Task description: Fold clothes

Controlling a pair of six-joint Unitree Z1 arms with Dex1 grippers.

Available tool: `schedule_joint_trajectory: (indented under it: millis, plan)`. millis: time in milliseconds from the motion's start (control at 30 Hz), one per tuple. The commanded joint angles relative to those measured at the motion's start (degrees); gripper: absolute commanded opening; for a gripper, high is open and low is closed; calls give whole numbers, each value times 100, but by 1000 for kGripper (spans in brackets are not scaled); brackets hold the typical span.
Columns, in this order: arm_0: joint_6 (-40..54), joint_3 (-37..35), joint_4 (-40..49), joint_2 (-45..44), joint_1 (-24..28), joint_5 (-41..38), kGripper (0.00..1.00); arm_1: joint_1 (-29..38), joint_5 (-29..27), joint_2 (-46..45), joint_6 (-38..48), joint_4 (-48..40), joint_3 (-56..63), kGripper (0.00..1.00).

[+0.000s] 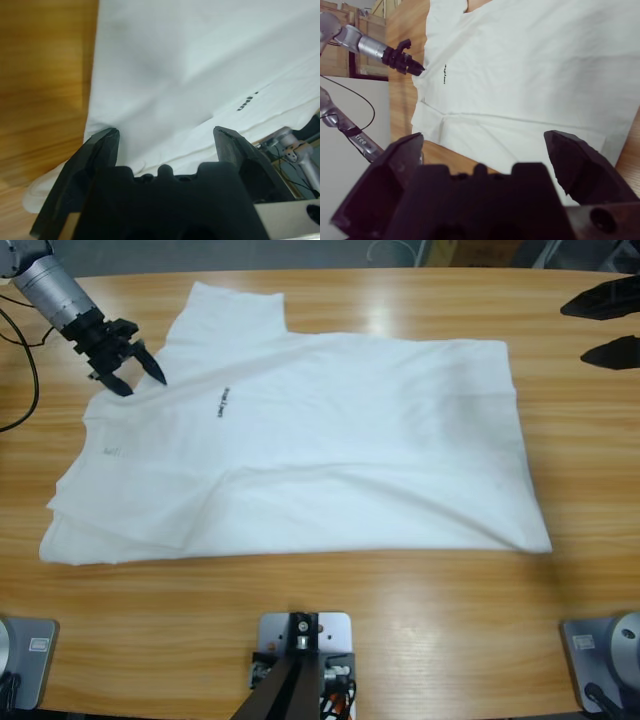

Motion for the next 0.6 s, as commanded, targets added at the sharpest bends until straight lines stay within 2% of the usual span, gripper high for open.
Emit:
schedule_joint_trajectory:
  millis: [33, 100, 167, 267, 433, 500, 600]
  plan:
    - [113, -569, -207, -546, 13, 35, 747, -57, 127, -51, 58, 45, 199, 991]
    - [48, -1018, -530, -772, 117, -343, 747, -57, 164, 11, 44, 34, 166, 996]
    - [13, -1830, -606, -656, 186, -718, 747, -57, 181, 74, 30, 34, 125, 996]
    - [-191, -3173, -567, 89, 238, -1445, 747, -57, 185, 142, 11, 34, 108, 996]
    - [-648, -4521, -207, 1145, 242, -1723, 747, -57, 185, 269, -18, 34, 102, 996]
    - [-732, -4799, -45, 1455, 261, -1925, 747, -57, 185, 329, -30, 34, 95, 996]
    - [-713, -4827, 219, 1645, 349, -1959, 747, -57, 185, 403, -32, 34, 76, 996]
